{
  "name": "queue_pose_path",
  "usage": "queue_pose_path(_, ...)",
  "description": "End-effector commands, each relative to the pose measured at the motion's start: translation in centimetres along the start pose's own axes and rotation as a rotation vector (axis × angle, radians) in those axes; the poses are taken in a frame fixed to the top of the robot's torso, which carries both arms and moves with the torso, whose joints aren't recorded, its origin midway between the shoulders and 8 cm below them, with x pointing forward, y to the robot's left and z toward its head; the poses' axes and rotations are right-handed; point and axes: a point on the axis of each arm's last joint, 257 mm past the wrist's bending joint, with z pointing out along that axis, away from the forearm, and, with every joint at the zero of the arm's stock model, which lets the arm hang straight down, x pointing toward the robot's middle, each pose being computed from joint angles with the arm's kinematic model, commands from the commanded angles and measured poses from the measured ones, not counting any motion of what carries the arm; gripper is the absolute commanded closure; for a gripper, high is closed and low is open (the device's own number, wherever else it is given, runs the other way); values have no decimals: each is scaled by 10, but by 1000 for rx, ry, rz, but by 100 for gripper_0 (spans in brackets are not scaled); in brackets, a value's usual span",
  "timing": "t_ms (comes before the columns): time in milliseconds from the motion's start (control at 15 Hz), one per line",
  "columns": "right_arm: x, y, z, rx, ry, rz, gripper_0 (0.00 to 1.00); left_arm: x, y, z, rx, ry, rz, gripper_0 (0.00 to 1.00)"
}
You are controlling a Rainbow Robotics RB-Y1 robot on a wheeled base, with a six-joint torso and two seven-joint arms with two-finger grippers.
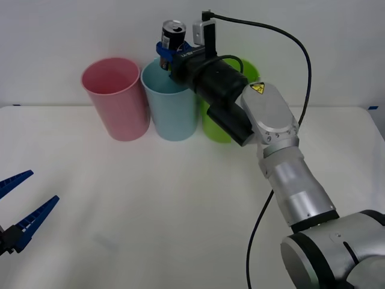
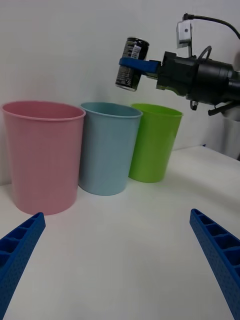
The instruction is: Grasp the object on the table and drop it into the matching bin: aluminum can to the light blue bin, PET bottle to the pink bin.
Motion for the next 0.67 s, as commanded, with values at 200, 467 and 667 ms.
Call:
queue_pose_path(200,0,-19,11,69,13,-40,100,0,0,0,0,0,0,0)
queue_pose_path(467,2,-15,11,62,17,-55,100,0,0,0,0,0,0,0)
queue_pose_path(667,3,-13,12,57,20,-59,100,0,0,0,0,0,0,0)
